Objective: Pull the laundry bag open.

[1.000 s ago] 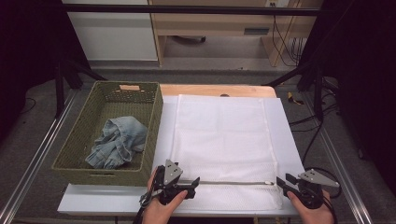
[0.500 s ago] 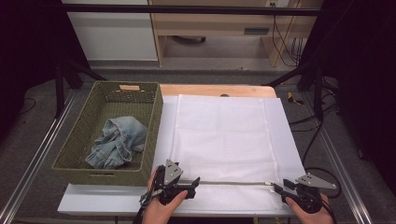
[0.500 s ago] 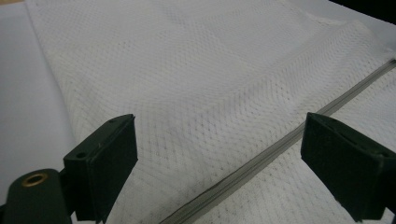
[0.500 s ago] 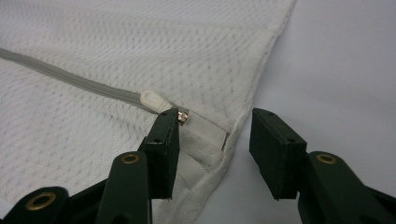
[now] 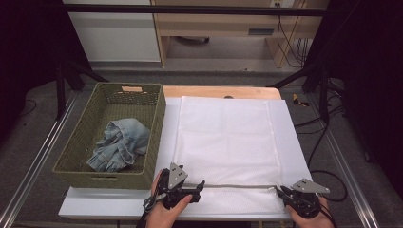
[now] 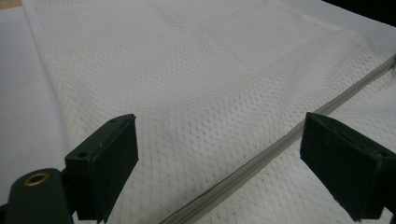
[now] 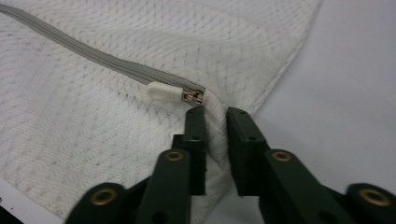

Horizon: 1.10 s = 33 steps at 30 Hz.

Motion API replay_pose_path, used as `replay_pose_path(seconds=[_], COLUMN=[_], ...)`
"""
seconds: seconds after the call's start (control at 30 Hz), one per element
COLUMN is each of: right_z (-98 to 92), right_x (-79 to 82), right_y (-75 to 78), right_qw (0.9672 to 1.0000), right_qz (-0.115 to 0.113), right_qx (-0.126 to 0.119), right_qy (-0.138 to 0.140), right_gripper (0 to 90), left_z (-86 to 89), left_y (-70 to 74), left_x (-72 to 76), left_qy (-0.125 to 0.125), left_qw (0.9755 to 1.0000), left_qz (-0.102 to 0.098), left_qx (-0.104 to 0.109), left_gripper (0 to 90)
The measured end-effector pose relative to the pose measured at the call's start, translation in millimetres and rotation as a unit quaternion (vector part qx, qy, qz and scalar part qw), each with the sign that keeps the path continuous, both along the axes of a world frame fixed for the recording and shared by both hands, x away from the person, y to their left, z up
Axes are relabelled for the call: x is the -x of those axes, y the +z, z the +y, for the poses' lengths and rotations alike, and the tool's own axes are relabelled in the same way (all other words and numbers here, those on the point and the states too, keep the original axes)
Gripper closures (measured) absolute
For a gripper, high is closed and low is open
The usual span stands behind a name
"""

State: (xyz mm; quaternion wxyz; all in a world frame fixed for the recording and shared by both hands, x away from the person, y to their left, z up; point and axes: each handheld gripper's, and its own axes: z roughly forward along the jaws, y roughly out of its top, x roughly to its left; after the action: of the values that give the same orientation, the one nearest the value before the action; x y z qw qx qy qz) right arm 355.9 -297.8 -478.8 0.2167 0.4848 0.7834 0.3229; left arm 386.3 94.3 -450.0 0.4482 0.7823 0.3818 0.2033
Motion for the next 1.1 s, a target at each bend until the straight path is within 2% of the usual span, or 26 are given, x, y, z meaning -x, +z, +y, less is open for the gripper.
replay_pose_path(seconds=[0.07, 0.13, 0.23, 0.33, 0.37, 0.47, 0.53, 0.57, 0.6, 0.87, 0.97, 1.1], right_z=[-0.2, -1.2, -0.8, 1.0, 2.1, 5.4, 7.6, 9.0, 10.2, 14.3, 15.8, 18.8], right_x=[-1.1, -1.5, -0.7, -0.7, -1.1, -2.0, -1.9, -1.6, -1.2, -2.5, -5.0, -6.3], right_y=[0.8, 2.6, 8.1, 12.9, 15.0, 18.7, 21.2, 23.1, 24.5, 26.7, 27.8, 28.5], right_qw=[1.0, 0.9998, 0.9991, 0.9983, 0.9976, 0.9968, 0.9961, 0.9957, 0.9956, 0.9954, 0.9944, 0.9927], right_qz=[-0.001, -0.018, -0.037, -0.055, -0.064, -0.077, -0.084, -0.089, -0.09, -0.094, -0.103, -0.119], right_qx=[-0.001, -0.005, -0.018, -0.022, -0.024, -0.023, -0.024, -0.023, -0.024, -0.02, -0.021, -0.011], right_qy=[0.0, 0.007, 0.0, 0.0, 0.004, 0.004, 0.01, 0.011, 0.01, 0.01, 0.011, 0.015], right_gripper=[84.2, 84.9, 85.3, 85.6, 85.6, 85.8, 85.8, 85.8, 85.8, 85.9, 85.9, 86.0], left_z=[-0.7, -2.0, -2.9, -4.0, -5.1, -7.1, -11.0, -12.7, -13.5, -20.1, -24.0, -41.6], left_y=[0.5, 1.3, 2.4, 2.3, 2.7, 2.9, 4.7, 5.9, 6.9, 12.3, 14.6, 21.5], left_x=[0.6, 1.6, 1.8, 2.1, 3.2, 4.3, 3.1, 2.4, 2.0, -4.7, -8.1, -8.7], left_qy=[-0.002, -0.006, -0.004, -0.003, -0.007, -0.011, -0.009, -0.011, -0.011, -0.007, -0.006, -0.018], left_qw=[1.0, 0.9999, 0.9999, 0.9999, 0.9998, 0.9997, 0.9996, 0.9995, 0.9994, 0.9991, 0.9987, 0.9976], left_qz=[-0.003, -0.01, -0.013, -0.015, -0.017, -0.021, -0.027, -0.029, -0.031, -0.039, -0.046, -0.059], left_qx=[-0.002, -0.007, -0.007, -0.002, -0.008, -0.008, 0.003, 0.003, -0.001, 0.012, 0.017, 0.031], left_gripper=[12.2, 13.0, 13.0, 13.9, 14.0, 15.3, 16.1, 16.6, 16.6, 16.6, 18.7, 22.8])
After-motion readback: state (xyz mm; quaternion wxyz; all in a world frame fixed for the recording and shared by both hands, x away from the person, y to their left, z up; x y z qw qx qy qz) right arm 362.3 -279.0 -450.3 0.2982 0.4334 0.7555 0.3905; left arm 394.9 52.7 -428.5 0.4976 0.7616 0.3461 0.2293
